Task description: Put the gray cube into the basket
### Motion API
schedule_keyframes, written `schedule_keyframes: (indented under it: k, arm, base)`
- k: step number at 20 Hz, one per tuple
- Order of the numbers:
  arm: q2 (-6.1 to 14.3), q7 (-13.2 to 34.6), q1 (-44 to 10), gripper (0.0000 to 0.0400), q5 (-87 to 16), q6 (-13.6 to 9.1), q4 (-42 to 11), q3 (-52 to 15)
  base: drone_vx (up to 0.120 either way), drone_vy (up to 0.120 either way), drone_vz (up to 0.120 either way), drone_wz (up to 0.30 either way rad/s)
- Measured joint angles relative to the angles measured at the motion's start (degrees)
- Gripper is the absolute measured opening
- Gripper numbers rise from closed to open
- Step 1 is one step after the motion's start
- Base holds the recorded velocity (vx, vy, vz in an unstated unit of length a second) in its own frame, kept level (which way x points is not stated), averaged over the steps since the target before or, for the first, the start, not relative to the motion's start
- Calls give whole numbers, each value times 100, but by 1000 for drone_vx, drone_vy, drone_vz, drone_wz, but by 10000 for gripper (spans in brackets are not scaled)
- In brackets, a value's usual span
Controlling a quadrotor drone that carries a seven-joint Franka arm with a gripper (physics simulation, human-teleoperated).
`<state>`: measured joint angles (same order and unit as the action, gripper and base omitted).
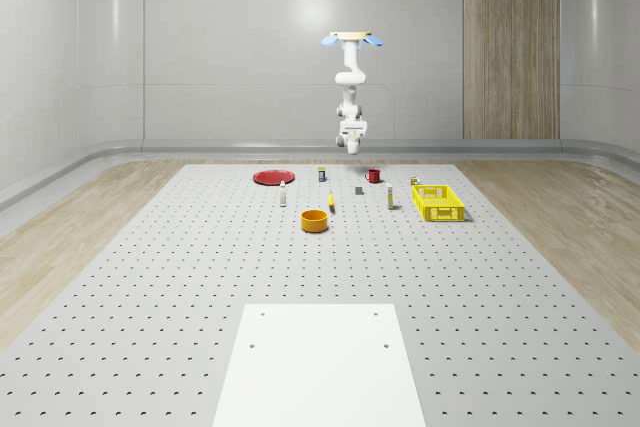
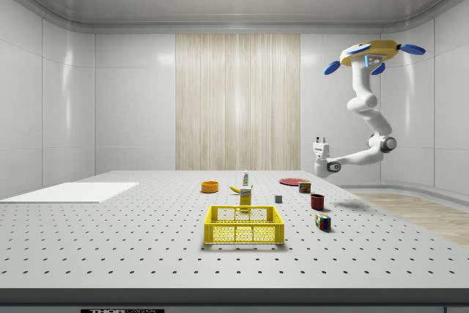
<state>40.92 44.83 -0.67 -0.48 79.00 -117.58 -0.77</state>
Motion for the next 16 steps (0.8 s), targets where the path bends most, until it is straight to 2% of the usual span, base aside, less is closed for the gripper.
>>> schedule_keyframes:
  k: [10, 16]
  arm:
    - [33, 39, -67, 400, -301, 46, -39, -215]
    - [66, 125, -208, 400, -946, 82, -116, -673]
  base:
    - [120, 0, 0, 0]
    - [120, 0, 0, 0]
